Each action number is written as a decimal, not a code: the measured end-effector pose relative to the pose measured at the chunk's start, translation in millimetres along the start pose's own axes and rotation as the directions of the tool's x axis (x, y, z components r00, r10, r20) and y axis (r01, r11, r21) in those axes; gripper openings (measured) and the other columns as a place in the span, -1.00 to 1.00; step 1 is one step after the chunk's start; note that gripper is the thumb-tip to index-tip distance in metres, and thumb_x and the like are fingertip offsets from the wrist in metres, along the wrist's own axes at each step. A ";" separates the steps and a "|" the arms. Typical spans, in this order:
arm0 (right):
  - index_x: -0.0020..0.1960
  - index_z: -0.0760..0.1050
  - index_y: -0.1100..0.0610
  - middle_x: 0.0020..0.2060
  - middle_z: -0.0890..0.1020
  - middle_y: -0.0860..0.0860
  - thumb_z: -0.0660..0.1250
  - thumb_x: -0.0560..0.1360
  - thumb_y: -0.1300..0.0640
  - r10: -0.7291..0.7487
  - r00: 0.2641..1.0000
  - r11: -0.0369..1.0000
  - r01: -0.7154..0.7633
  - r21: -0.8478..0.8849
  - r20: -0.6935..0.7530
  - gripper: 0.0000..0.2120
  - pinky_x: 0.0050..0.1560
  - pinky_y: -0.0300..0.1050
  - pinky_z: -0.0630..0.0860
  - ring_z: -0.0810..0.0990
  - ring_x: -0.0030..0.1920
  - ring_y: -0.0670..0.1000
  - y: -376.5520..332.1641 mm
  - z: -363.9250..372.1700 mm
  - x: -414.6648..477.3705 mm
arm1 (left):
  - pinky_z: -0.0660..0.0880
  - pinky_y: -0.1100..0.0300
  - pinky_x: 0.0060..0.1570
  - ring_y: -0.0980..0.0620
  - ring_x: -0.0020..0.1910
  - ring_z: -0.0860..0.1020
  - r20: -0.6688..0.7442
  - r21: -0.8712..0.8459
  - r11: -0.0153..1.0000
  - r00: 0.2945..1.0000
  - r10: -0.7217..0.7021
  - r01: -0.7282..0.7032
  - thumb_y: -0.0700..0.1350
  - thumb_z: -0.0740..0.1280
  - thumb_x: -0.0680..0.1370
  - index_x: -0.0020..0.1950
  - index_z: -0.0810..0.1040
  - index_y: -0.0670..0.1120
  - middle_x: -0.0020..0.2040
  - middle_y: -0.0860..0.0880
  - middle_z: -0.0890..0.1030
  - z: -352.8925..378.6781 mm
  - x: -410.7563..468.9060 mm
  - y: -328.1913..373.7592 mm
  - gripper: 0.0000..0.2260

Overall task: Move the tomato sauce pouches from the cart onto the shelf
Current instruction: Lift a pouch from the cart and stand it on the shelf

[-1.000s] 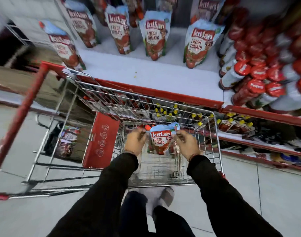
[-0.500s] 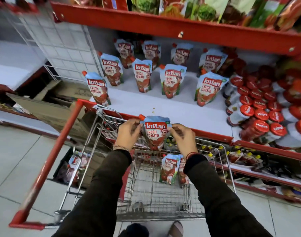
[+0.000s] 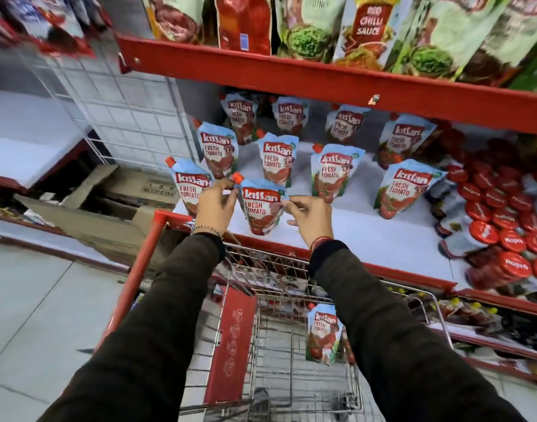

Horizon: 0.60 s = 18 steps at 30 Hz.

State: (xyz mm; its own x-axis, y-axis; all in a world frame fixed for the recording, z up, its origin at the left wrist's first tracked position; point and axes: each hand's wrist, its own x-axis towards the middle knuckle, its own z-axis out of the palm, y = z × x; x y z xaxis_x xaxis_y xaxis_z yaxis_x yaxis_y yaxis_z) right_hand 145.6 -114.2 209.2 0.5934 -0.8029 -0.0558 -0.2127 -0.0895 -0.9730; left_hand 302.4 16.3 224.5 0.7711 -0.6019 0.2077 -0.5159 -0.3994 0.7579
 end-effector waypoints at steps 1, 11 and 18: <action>0.02 0.67 0.29 -0.06 0.73 0.22 0.41 0.53 0.18 0.010 1.000 1.000 -0.010 -0.008 0.000 -0.82 -0.06 0.05 0.71 0.72 0.00 0.16 3.1 4.2 1.8 | 0.61 0.06 0.04 -0.21 -0.05 0.70 0.002 0.010 1.000 1.000 -0.008 0.008 -0.20 0.29 0.60 0.16 0.57 -0.28 0.10 -0.29 0.65 1.4 1.5 -5.1 -0.79; 0.07 0.61 0.21 -0.07 0.69 0.14 0.40 0.53 0.15 0.019 1.000 0.994 -0.020 -0.108 -0.011 -0.83 -0.07 0.16 0.71 0.70 -0.03 0.16 21.8 7.4 -5.3 | 0.63 0.04 0.05 -0.21 0.03 0.66 -0.027 -0.040 0.999 0.999 -0.028 0.026 -0.17 0.26 0.61 0.17 0.56 -0.25 0.14 -0.27 0.62 23.4 -9.9 -25.8 -0.79; 0.20 0.55 0.06 -0.03 0.69 0.01 0.43 0.51 0.06 0.015 0.998 0.985 -0.025 -0.171 -0.063 -0.72 0.00 0.13 0.68 0.68 -0.14 0.03 31.8 -15.5 -27.3 | 0.44 0.66 -0.14 0.05 0.12 0.55 -0.079 -0.330 0.935 0.984 -0.162 0.127 -0.18 0.28 0.61 0.34 0.47 -0.14 0.29 -0.14 0.56 39.5 -43.9 -25.6 -0.71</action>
State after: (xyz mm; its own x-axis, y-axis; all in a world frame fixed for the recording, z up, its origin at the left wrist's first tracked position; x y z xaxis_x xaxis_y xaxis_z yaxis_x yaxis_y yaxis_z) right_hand 110.6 -104.3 183.2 0.5402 -0.8397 -0.0557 -0.3569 -0.1686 -0.9188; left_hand 267.0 25.6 171.5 0.8713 -0.4731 0.1303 -0.2610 -0.2219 0.9395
